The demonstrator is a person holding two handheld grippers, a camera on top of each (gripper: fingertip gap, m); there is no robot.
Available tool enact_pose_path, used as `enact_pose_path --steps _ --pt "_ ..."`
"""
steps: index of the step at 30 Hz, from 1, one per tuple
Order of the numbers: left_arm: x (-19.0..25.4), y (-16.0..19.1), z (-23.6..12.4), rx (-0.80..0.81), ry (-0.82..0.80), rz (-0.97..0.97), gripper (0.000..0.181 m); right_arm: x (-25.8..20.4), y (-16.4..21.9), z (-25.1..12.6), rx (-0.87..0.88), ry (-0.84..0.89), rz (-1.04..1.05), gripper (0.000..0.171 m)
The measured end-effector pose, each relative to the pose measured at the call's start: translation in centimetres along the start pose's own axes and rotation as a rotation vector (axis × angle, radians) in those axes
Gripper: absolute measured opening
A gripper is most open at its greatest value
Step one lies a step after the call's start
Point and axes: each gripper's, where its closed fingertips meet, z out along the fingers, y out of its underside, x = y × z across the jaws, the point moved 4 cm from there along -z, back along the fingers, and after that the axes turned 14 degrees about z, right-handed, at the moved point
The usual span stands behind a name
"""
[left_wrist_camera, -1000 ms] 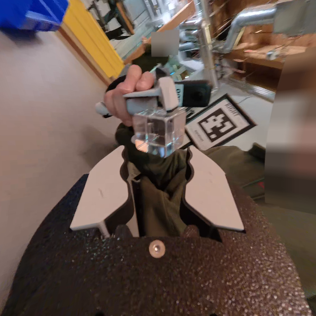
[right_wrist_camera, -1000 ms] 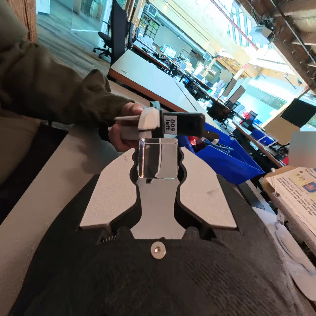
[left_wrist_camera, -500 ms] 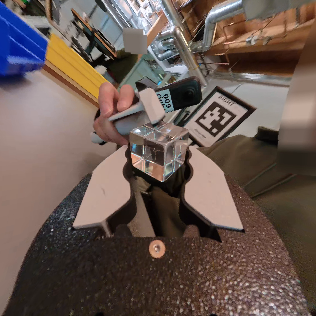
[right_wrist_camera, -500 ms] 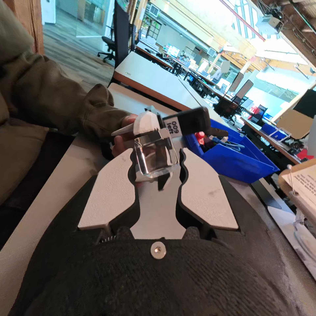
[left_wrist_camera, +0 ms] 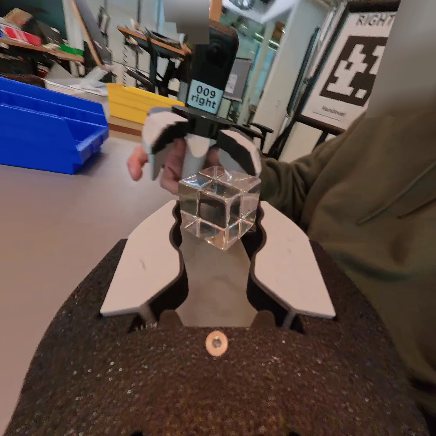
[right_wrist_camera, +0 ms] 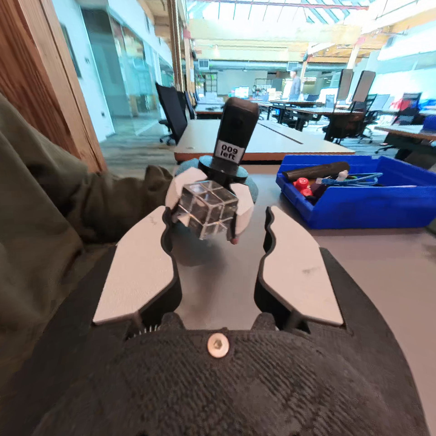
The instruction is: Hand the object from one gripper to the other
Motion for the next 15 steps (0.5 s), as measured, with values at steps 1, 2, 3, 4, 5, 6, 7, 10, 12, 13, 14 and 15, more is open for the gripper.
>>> enact_pose_path --steps 1,2,3,4,5,6,7,10,12,13,14,15 --pt "0.5 0.1 0.2 -0.011 0.038 -0.004 0.060 -0.2 0.4 0.1 -0.025 -0.006 -0.035 0.078" --pt "0.9 0.2 0.4 -0.021 0.079 -0.010 0.060 -0.6 0.7 0.2 -0.044 -0.041 -0.036 0.077" --pt "1.4 0.4 0.6 -0.028 0.119 -0.016 0.060 -1.2 1.0 0.3 -0.056 -0.099 -0.021 0.075" --pt "1.8 0.6 0.9 -0.032 0.156 -0.022 0.060 -1.9 1.1 0.4 -0.058 -0.164 -0.010 0.069" --pt "2.2 0.8 1.2 -0.037 0.196 -0.034 0.060 -2.4 1.3 0.5 -0.054 -0.210 -0.010 0.066" --pt "2.6 0.9 1.4 -0.038 0.236 -0.048 0.060 -2.8 1.4 0.7 -0.058 -0.232 -0.018 0.063" --pt "2.9 1.0 1.7 -0.035 0.266 -0.056 0.060 -2.9 1.7 0.9 -0.077 -0.237 -0.027 0.061" --pt "3.3 1.2 2.4 -0.031 0.306 -0.061 0.060 -3.2 2.9 1.6 -0.150 -0.256 -0.041 0.056" --pt "3.5 1.4 2.6 -0.034 0.324 -0.055 0.060 -3.5 3.2 1.8 -0.178 -0.293 -0.038 0.049" --pt "3.5 1.5 2.5 -0.036 0.321 -0.048 0.060 -3.4 3.2 1.9 -0.195 -0.295 -0.027 0.049" --pt "3.4 1.4 2.4 -0.037 0.308 -0.052 0.060 -3.2 3.1 1.9 -0.208 -0.281 -0.029 0.049" --pt "3.0 1.2 2.3 -0.027 0.280 -0.057 0.060 -2.9 2.9 1.8 -0.208 -0.251 -0.037 0.049"
